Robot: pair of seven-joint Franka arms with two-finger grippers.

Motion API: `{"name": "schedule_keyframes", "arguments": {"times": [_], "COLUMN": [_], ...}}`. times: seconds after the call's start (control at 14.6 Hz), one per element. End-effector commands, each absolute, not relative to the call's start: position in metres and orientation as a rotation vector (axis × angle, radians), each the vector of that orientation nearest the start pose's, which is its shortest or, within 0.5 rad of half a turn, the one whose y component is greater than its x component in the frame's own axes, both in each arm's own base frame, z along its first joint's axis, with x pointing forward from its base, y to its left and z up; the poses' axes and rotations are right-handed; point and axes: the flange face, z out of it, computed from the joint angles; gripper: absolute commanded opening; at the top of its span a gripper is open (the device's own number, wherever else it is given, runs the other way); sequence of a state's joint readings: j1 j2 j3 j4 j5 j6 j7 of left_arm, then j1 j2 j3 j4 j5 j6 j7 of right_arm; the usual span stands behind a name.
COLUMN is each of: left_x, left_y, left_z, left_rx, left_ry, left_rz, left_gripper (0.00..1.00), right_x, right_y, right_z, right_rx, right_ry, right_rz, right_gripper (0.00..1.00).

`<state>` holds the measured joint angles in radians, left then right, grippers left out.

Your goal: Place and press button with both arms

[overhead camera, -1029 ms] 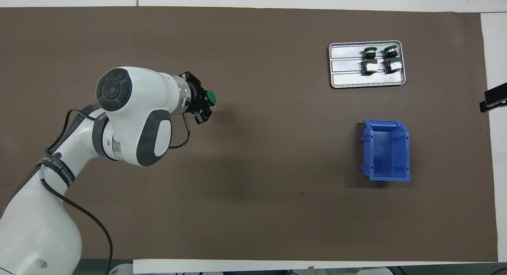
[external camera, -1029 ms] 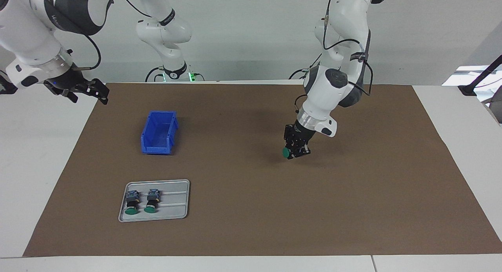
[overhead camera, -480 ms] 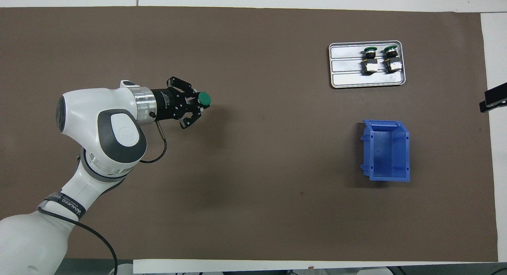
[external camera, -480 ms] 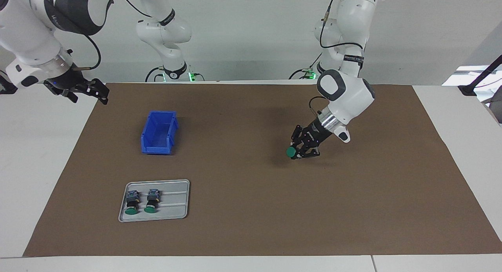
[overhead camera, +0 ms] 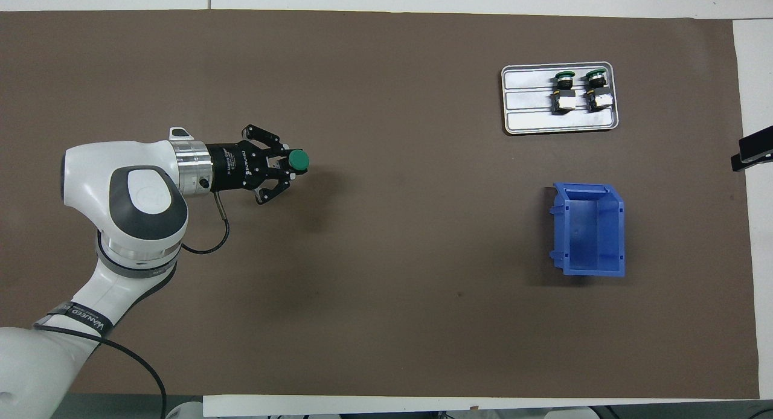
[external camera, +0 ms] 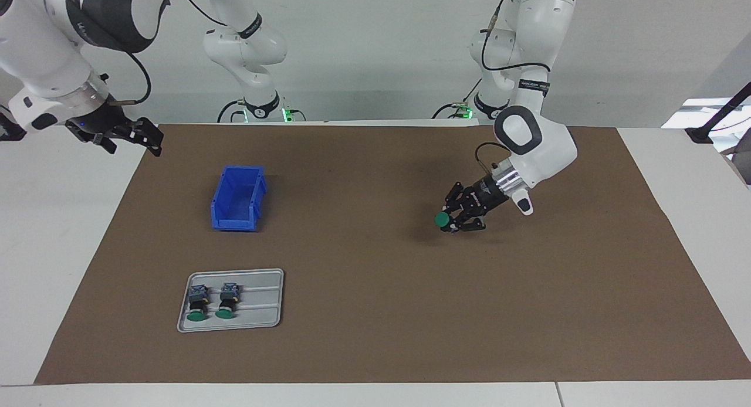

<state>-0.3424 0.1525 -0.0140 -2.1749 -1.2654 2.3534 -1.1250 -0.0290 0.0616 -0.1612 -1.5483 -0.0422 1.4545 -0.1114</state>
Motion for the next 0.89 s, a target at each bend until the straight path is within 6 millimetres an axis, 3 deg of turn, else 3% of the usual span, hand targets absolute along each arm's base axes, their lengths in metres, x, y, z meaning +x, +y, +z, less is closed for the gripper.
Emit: {"name": "schedule_keyframes", "arguments": {"times": [0.0, 0.14, 0.27, 0.48, 0.82], "left_x": [0.519, 0.516, 0.524, 0.521, 0.514], "left_y": [-0.210, -0.213, -0.185, -0.201, -0.199], "left_z": [0.312, 0.313, 0.312, 0.304, 0.281], "left_rx": [1.486, 1.515, 1.518, 1.610, 1.608], "left_ry": [1.783, 1.712, 1.630, 1.591, 1.608], "left_rz": [-0.801, -0.863, -0.918, -0.935, -0.982], "left_gripper": [0.00, 0.00, 0.00, 0.00, 0.00], "right_x": [0.541, 0.541, 0.541, 0.541, 0.541], "right_y": [-0.106, -0.106, -0.106, -0.106, -0.106], "right_z": [0.593, 0.593, 0.593, 0.593, 0.593], "right_rx": [-3.137, -3.137, -3.137, -3.137, -3.137], "right_ry": [0.093, 0.093, 0.093, 0.093, 0.093], "right_rz": [0.250, 0.250, 0.250, 0.250, 0.250], "right_gripper": [1.00, 1.00, 1.00, 1.00, 1.00]}}
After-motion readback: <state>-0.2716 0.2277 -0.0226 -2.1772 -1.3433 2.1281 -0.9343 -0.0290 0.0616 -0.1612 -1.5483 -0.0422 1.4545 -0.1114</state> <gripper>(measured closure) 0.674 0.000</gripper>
